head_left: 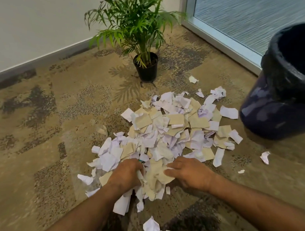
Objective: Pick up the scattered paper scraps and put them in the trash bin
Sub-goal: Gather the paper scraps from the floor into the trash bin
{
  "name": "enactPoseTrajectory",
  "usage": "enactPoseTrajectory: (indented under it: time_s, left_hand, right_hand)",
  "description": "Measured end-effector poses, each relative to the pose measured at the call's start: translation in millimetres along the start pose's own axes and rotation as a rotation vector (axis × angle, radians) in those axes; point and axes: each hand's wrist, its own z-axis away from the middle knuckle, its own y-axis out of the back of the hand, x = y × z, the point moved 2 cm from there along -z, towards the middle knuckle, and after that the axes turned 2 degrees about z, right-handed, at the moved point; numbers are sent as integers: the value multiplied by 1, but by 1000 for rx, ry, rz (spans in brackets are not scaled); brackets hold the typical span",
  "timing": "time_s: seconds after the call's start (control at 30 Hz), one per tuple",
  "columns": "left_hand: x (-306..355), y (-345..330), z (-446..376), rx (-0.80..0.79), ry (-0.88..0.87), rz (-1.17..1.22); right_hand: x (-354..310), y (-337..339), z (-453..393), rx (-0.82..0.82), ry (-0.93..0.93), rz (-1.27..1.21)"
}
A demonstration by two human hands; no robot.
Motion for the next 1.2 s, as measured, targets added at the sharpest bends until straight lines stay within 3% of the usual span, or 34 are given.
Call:
enactPoseTrajectory:
  time_s: [0.3, 0.37, 0.53, 0.63, 0.77, 0.9, 0.93, 1.0, 1.07, 1.1, 1.2]
  left_hand:
    - [50, 115, -3, 346, -112, 330]
    - [74, 147, -6, 429, -132, 429]
    - [167, 225, -25, 609, -266, 694]
    - [237, 262, -37, 655, -376, 806]
    - [330, 290, -62, 684, -456, 959]
    - [403, 272, -87, 660, -405, 1118]
    - [416, 262, -91, 571, -396, 1172]
    - [435, 240, -98, 233, -408, 1269]
    - [440, 222, -102, -103, -426, 1228]
    - [438, 217, -103, -195, -433, 1184]
    - [419, 217, -106, -166, -444, 1113]
  right_hand:
    - [27, 124, 7, 508, -686, -691]
    - [33, 160, 13, 590, -766, -790]
    - [59, 266, 42, 923, -787, -848]
    - [83, 324, 71, 1137, -806, -751]
    - [138, 367, 125, 1297, -924, -520]
    - [196, 369, 170, 1185, -1228, -277]
    - [206, 365, 177, 1119, -1303, -246]
    - [220, 354, 186, 916, -1429, -199]
    - [230, 343, 188, 703, -1452, -241]
    - [235, 339, 190, 644, -1472, -289]
    - [236, 334, 191, 621, -1571, -301]
